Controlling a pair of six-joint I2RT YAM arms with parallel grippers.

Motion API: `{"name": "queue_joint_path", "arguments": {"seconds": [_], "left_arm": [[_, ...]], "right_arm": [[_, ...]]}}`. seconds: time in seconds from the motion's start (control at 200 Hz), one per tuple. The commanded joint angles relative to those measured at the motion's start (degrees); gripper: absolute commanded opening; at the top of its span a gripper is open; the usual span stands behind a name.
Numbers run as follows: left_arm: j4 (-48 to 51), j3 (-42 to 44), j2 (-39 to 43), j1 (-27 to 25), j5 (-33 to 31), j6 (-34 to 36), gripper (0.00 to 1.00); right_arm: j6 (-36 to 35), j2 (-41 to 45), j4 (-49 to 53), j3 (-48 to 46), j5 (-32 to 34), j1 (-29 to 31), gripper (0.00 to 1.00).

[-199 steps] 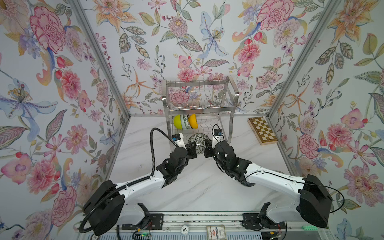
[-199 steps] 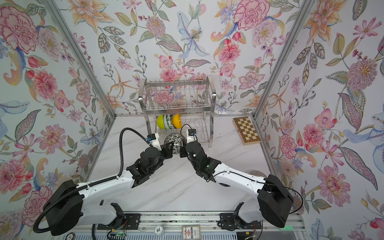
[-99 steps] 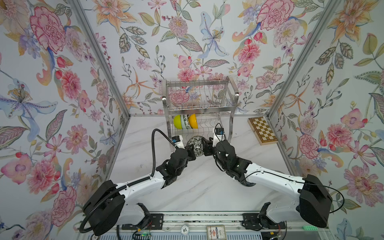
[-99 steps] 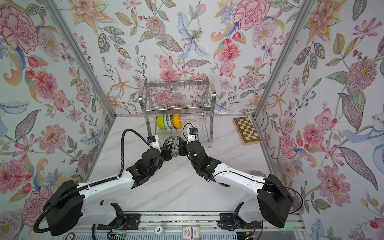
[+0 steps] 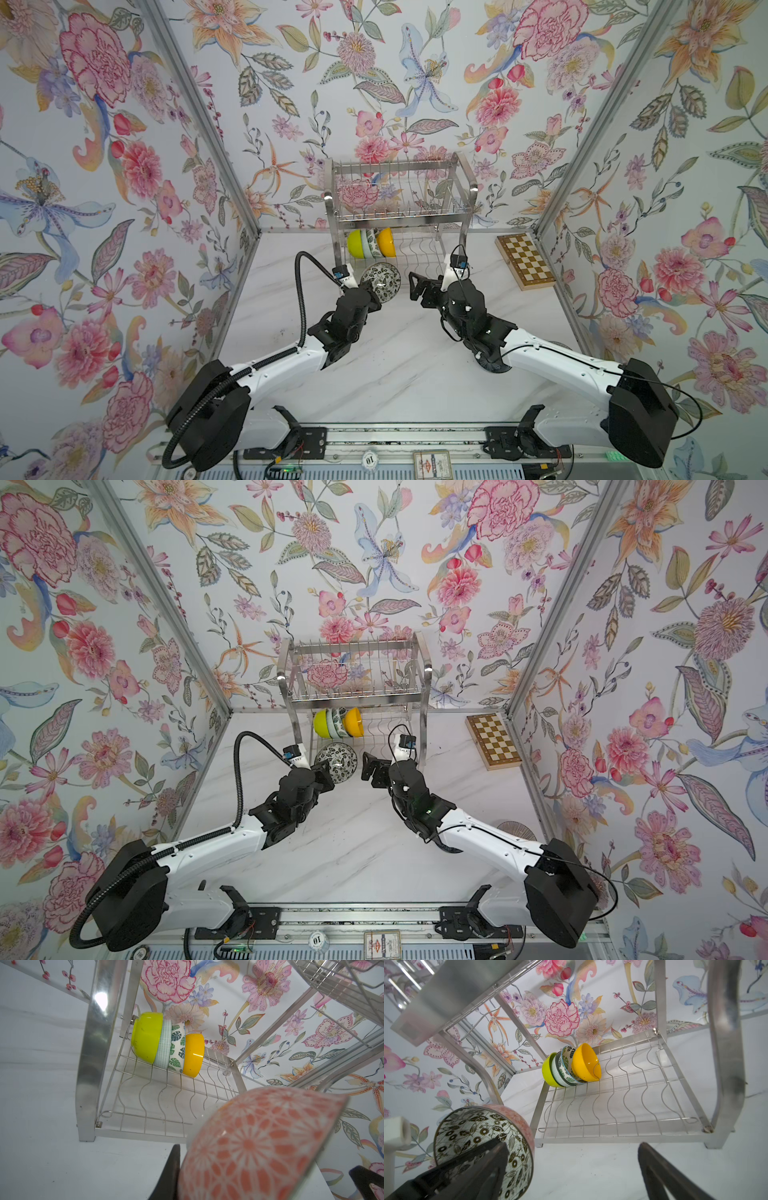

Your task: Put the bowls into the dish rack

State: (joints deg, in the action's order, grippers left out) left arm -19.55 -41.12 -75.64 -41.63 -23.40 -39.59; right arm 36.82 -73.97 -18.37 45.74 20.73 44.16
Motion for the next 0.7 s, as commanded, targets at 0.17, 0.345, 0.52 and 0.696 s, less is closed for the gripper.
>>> {"name": "queue_joint_path", "arguments": {"seconds": [0.17,0.345,0.52,0.696], "left_arm": [[-12.5,0.5,-2.1,-0.4,-8.2,11.7,0.00],[-21.0,1.4,-6.3,-2.5,-13.4,21.1,0.00],[-28.9,1.6,-11.2,-4.3,-17.3,27.9,0.00],[-38.0,1.5,-16.5,-7.6,-21.7,33.8,0.00]], "right_arm": [[13.1,2.0,3.3,-0.4,-0.6,-3.5,0.98],[24.0,-0.5,16.8,7.0,0.4,-3.9,0.99],[37.3,-0.4,17.6,9.0,-2.1,-3.7,0.99],[52.9,1.3,13.3,5.7,-0.8,-3.3,0.99]]}}
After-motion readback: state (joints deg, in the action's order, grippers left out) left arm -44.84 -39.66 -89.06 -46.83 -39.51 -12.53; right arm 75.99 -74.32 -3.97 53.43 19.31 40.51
